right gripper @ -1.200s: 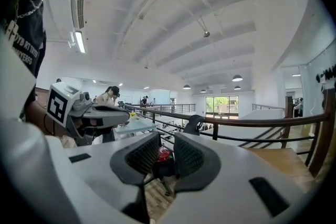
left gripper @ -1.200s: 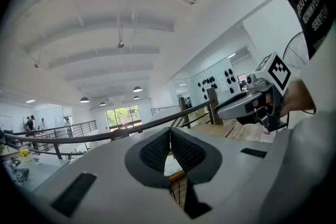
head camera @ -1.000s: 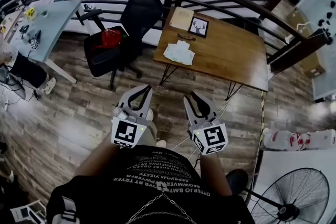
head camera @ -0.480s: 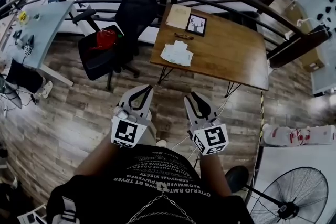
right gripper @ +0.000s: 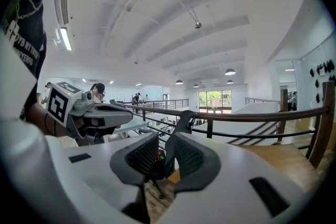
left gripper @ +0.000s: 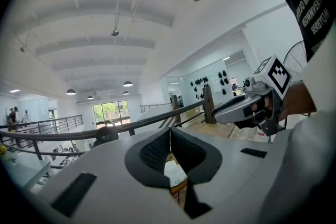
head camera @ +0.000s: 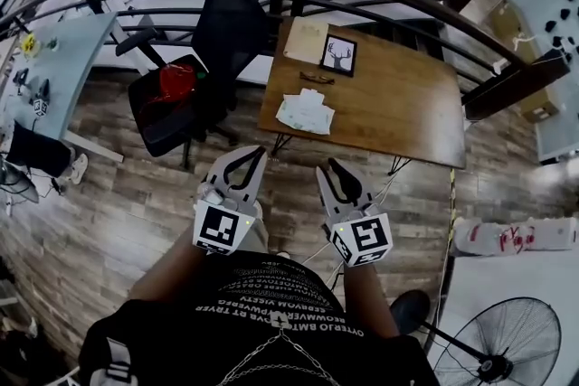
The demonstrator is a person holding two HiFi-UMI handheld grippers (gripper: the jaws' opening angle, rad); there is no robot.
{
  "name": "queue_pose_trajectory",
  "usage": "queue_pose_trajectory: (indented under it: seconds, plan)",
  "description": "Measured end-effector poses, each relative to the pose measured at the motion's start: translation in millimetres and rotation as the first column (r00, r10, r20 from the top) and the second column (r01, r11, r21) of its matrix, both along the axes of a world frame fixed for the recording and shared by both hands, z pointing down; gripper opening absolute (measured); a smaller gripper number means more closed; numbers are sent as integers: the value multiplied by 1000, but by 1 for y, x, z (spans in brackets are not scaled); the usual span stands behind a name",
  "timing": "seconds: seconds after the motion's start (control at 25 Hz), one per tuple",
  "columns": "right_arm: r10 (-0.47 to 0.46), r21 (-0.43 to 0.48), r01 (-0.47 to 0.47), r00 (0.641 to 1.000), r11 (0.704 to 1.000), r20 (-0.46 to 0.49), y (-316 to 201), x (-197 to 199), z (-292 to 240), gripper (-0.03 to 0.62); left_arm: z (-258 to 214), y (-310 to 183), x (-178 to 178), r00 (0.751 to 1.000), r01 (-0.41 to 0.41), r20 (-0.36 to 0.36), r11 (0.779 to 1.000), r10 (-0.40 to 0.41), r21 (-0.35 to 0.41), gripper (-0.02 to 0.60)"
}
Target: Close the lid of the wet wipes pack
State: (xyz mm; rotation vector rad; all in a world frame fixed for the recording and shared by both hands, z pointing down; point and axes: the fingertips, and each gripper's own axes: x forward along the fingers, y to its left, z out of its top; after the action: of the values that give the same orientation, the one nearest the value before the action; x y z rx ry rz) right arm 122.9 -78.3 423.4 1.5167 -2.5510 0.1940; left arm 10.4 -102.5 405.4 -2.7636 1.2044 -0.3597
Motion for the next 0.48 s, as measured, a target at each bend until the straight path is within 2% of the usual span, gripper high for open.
queue_pose_trajectory:
  seconds: [0.48]
  plan:
    - [8, -43, -8, 1000, 999, -18, -81, -10, 11, 98, 12, -86, -6, 1000, -20, -22, 1000, 19, -21, 28]
